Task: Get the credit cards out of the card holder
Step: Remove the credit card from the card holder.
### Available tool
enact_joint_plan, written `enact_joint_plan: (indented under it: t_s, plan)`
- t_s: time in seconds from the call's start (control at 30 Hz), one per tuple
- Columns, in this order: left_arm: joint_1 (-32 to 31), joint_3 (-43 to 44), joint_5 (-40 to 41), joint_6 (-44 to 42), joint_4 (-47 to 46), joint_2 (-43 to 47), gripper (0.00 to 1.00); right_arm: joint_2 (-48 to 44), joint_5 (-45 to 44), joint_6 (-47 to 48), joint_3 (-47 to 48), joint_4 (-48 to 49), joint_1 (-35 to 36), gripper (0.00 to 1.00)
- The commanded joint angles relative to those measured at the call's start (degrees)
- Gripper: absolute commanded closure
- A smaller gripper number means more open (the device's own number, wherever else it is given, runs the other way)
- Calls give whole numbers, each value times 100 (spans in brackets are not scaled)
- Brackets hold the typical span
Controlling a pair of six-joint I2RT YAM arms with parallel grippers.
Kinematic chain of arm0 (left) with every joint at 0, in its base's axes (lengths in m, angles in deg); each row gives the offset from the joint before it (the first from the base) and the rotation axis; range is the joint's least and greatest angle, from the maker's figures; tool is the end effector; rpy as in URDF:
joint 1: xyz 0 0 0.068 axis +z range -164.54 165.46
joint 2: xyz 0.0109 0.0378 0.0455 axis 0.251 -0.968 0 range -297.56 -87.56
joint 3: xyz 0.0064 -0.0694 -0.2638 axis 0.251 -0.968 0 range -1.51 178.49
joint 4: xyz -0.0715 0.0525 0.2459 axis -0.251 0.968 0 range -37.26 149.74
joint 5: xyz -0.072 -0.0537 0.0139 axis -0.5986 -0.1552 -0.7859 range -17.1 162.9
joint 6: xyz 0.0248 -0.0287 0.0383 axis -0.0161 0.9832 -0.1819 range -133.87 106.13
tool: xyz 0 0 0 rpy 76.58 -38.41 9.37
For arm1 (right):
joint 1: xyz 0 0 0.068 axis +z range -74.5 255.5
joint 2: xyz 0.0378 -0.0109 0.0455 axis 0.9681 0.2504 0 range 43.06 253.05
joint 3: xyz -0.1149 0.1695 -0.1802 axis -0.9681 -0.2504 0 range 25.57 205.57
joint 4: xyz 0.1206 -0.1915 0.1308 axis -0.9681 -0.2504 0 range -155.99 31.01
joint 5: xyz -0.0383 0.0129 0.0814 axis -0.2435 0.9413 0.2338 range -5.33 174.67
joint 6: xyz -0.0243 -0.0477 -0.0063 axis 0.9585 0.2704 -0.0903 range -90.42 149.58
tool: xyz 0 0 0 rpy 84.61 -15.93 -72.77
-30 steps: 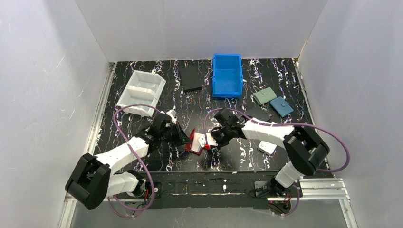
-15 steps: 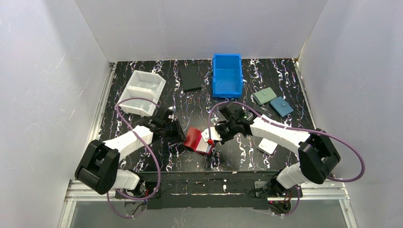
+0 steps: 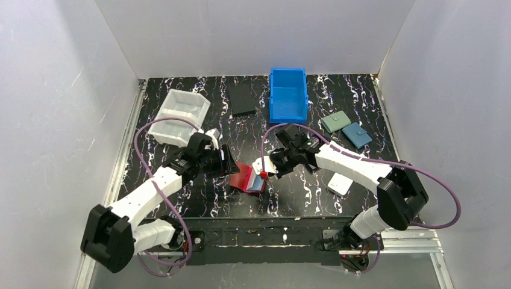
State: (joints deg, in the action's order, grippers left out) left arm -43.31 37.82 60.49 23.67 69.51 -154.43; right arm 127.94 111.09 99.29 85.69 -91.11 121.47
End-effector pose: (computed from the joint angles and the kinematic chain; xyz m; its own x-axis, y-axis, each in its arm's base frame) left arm 0.2058 -0.1218 0.2203 -0.8541 -0.2099 -0.4759 0.1064 0.8250 -0.5550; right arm 0.1985 0.2281 0.2396 0.5606 -0.6286 -0.5391 -0.8278 -0.4097 -0.3832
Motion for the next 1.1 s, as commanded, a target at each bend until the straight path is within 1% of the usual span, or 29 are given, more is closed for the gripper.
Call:
enact_joint_plan:
  t_s: [0.0, 0.1, 0.13, 0.17, 0.2, 0.23, 0.37, 0.43, 0.5, 0.73, 1.07]
  plan:
    - [-5, -65, -807, -117, -478, 513, 36, 14, 210, 29, -82, -75, -10, 99]
    - [-29, -149, -1231, -71, -852, 271, 34, 27, 239, -25, -91, -35, -10, 99]
    - [-87, -131, -1304, -90, -919, 138, 28, 28, 248, -46, -88, -36, -4, 99]
    - [-176, -86, -1290, -101, -943, 25, 13, 28, 258, -60, -85, -32, -9, 99]
    - [-306, -31, -1234, -132, -960, -93, 3, 36, 273, -75, -88, -34, -5, 99]
    - [-450, 60, -1140, -176, -937, -201, 2, 23, 283, -84, -86, -27, -9, 99]
    - [-926, 520, -378, -454, -406, -658, 2, 9, 312, -106, -96, -37, -18, 99]
    - [-1099, 759, 176, -604, -79, -827, 2, -7, 312, -122, -104, -42, -17, 99]
    - [-1196, 824, 420, -661, 58, -921, 2, -30, 328, -133, -116, -32, -27, 99]
    - [-1347, 816, 296, -619, -90, -1344, 2, -28, 381, -186, -167, 43, -58, 99]
    - [-1451, 944, 350, -531, -131, -1924, 10, -76, 451, -238, -208, 98, -122, 99]
